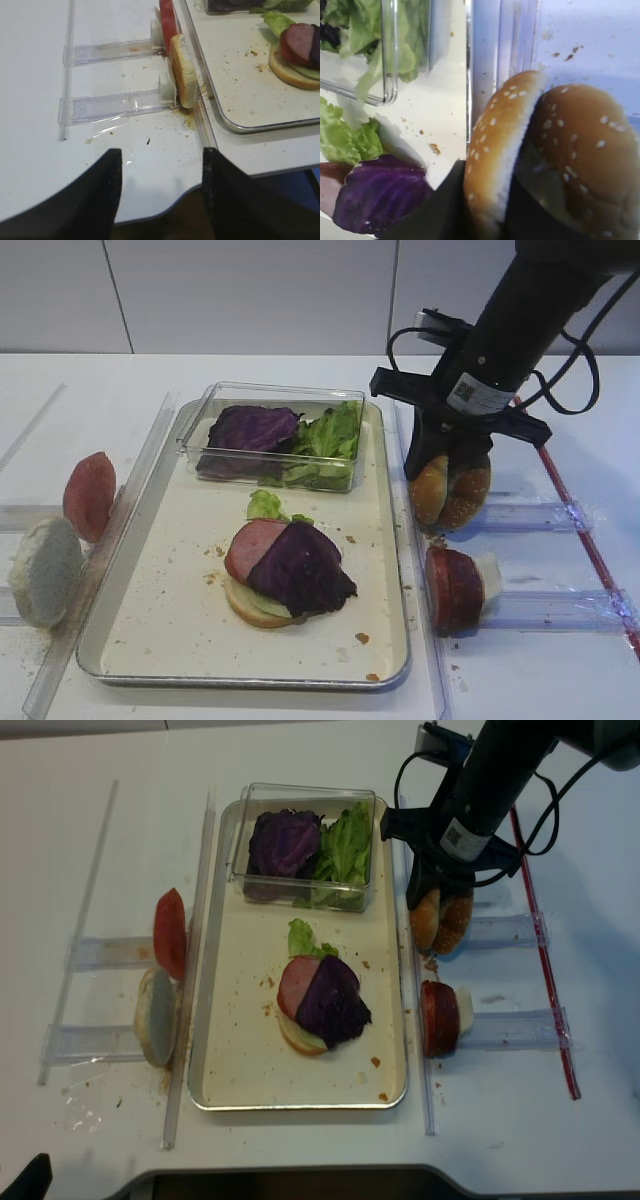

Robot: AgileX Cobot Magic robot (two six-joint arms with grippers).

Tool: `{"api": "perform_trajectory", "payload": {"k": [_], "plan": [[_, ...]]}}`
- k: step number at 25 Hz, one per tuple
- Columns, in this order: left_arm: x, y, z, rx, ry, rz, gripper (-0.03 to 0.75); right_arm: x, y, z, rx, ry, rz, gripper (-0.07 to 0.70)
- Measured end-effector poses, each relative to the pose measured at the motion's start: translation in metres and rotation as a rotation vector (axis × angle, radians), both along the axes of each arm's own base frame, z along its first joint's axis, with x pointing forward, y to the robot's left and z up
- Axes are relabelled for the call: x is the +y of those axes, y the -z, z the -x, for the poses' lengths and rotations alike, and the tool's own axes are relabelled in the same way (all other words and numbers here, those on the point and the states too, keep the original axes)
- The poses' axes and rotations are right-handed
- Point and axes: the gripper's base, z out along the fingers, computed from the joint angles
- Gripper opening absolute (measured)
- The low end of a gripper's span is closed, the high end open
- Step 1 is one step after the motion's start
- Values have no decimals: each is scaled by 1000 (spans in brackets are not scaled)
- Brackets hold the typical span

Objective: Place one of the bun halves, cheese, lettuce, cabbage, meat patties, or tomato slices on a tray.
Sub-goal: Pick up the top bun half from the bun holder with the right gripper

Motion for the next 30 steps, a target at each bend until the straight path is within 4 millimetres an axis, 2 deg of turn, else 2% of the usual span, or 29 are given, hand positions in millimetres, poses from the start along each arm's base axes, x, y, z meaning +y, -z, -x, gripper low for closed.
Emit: {"api": "perform_trajectory", "payload": {"k": [4, 30], "plan": [[0, 0, 0, 0, 0, 0, 350, 0, 0, 0, 0, 1, 0, 139], [0, 0, 0, 0, 0, 0, 350, 1, -4, 4, 45, -21, -7, 132]]}}
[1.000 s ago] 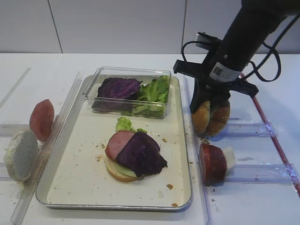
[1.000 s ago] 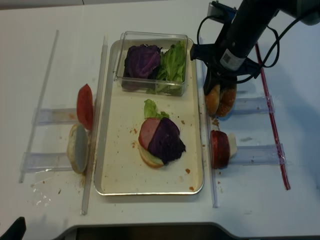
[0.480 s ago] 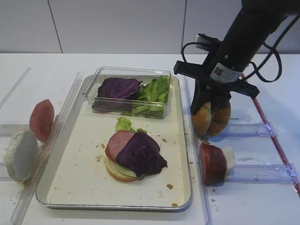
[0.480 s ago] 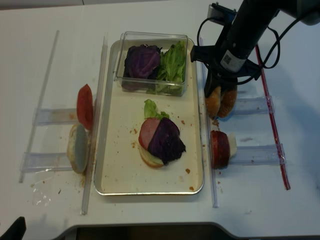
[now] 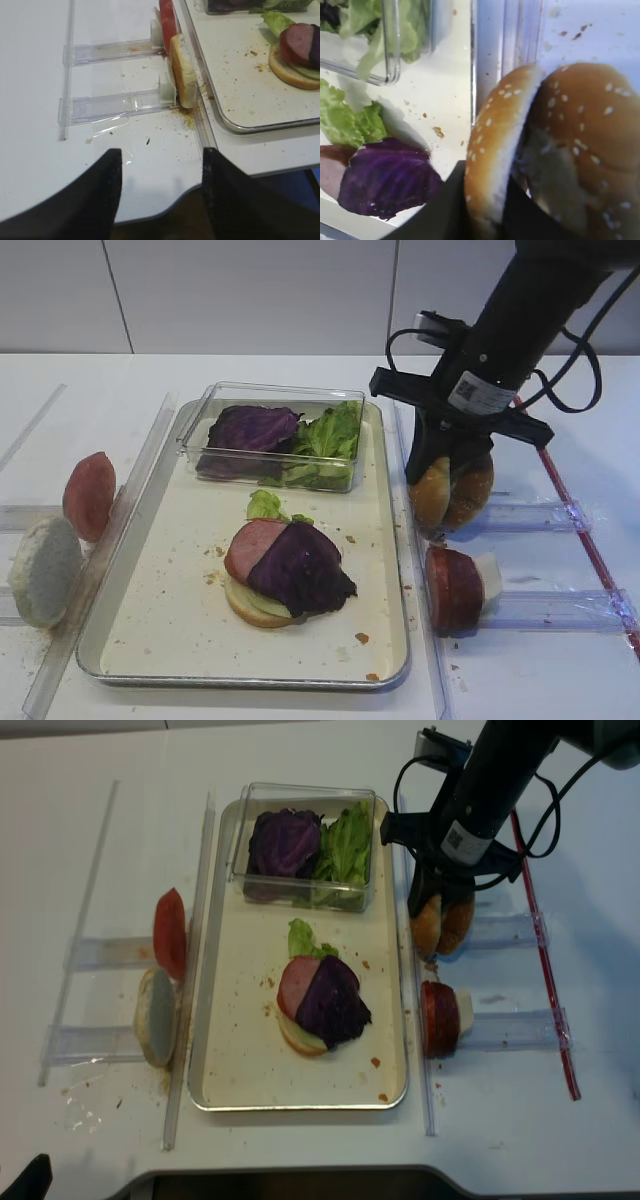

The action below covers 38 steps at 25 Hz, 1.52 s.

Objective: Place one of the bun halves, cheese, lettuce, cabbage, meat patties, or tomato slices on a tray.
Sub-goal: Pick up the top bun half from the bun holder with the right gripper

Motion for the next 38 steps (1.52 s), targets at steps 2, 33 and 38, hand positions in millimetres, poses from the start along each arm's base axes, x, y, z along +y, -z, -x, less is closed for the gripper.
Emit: {"api": "perform_trajectory", "payload": {"k": [2, 33, 38], "plan": [[0, 0, 0, 0, 0, 0, 350, 1, -5, -2, -10, -6, -4, 132], [0, 0, 0, 0, 0, 0, 350, 5, -19, -8, -49, 11, -49, 131], [0, 0, 0, 0, 0, 0, 350, 5, -19, -8, -49, 12, -53, 131]]}}
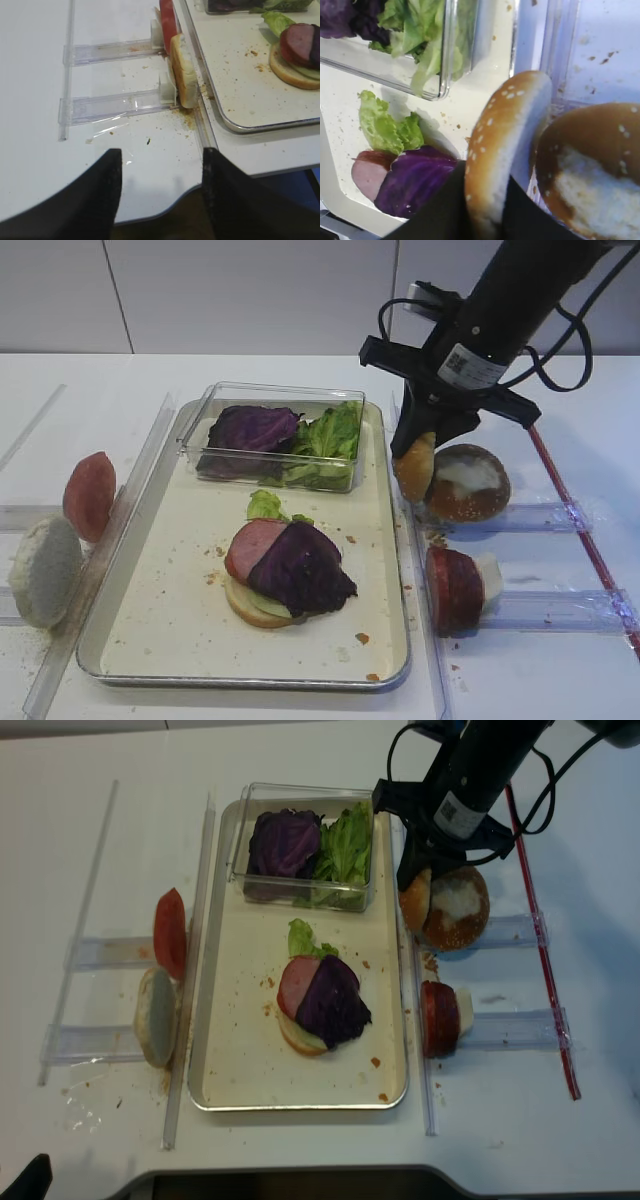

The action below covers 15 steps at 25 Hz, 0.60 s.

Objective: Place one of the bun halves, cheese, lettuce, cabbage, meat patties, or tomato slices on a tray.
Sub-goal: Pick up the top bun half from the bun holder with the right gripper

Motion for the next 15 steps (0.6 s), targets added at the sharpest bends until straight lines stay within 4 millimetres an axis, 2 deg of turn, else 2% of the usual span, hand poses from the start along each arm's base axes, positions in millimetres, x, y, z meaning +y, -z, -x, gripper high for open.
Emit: {"api": "perform_trajectory", "payload": {"k": [7, 15], "plan": [[0, 0, 0, 0, 0, 0, 350, 1, -1, 1, 9, -3, -6, 131], [0, 0, 0, 0, 0, 0, 350, 3, -16, -6, -41, -5, -26, 131]]}}
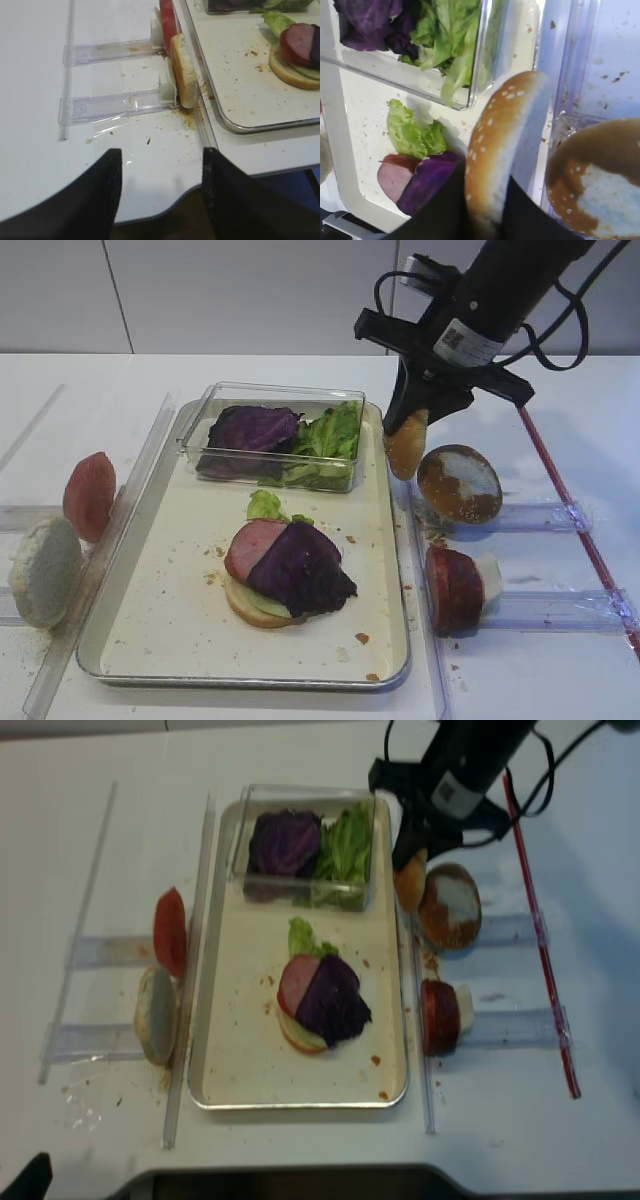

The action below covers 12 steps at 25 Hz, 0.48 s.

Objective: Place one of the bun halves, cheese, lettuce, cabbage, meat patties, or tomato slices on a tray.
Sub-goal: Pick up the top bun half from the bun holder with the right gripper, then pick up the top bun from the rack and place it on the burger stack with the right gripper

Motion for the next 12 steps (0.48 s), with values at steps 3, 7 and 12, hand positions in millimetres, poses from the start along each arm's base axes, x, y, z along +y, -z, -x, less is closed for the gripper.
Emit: {"api": "perform_trajectory", "payload": {"k": [3, 7, 12], "plan": [[0, 0, 0, 0, 0, 0, 350, 2, -2, 0, 4, 6, -28, 131], [0, 0, 0, 0, 0, 0, 350, 8, -5, 1, 9, 1, -61, 131], [0, 0, 0, 0, 0, 0, 350, 19, -5, 6, 13, -24, -72, 131]]}}
